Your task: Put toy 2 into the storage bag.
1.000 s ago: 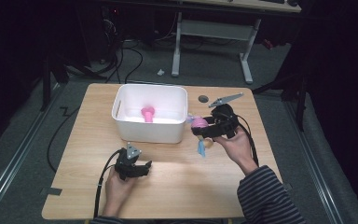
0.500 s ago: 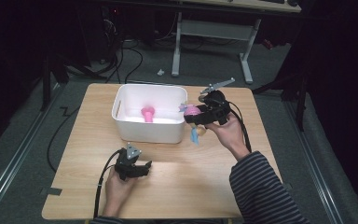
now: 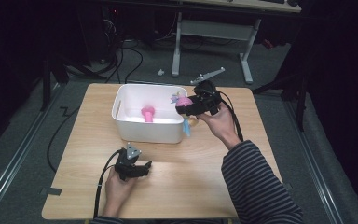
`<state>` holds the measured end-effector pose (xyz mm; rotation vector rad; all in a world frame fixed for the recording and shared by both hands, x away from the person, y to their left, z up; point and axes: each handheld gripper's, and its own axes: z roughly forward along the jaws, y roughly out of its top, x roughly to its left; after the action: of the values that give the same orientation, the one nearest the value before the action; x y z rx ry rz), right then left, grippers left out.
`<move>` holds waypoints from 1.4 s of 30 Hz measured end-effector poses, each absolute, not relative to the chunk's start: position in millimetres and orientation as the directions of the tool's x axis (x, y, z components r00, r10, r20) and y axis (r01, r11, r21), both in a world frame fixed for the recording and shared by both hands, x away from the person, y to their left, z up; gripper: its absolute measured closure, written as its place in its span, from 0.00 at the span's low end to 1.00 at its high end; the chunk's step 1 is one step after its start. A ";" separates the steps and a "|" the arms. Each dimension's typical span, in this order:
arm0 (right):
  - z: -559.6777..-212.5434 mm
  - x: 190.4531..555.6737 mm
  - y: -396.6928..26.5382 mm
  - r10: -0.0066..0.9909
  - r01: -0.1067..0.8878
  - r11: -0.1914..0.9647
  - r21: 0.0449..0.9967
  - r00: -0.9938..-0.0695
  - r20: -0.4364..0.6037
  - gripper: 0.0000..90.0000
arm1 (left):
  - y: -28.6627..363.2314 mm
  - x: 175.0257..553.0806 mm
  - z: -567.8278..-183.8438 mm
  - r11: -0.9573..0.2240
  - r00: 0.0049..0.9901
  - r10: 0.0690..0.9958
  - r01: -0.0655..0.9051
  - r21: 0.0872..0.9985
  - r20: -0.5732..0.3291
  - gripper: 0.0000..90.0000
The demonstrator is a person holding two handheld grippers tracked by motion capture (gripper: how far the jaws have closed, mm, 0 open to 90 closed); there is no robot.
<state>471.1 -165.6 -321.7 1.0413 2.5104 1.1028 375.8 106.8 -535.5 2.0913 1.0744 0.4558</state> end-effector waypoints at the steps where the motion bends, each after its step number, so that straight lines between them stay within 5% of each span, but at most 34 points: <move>1: -321.4 472.4 -164.2 0.678 0.526 0.472 0.707 -0.730 0.090 0.37 | 106.8 375.8 -535.5 -0.386 0.588 0.809 0.550 0.741 -0.015 0.28; 42: -345.6 504.0 -108.2 0.626 0.573 0.546 0.611 -0.764 0.156 0.37 | 107.1 375.8 -535.5 -0.390 0.591 0.806 0.547 0.740 -0.012 0.28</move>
<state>504.0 -108.2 -345.6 1.0452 2.6905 1.0176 375.8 107.1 -535.5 2.0962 1.0695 0.4585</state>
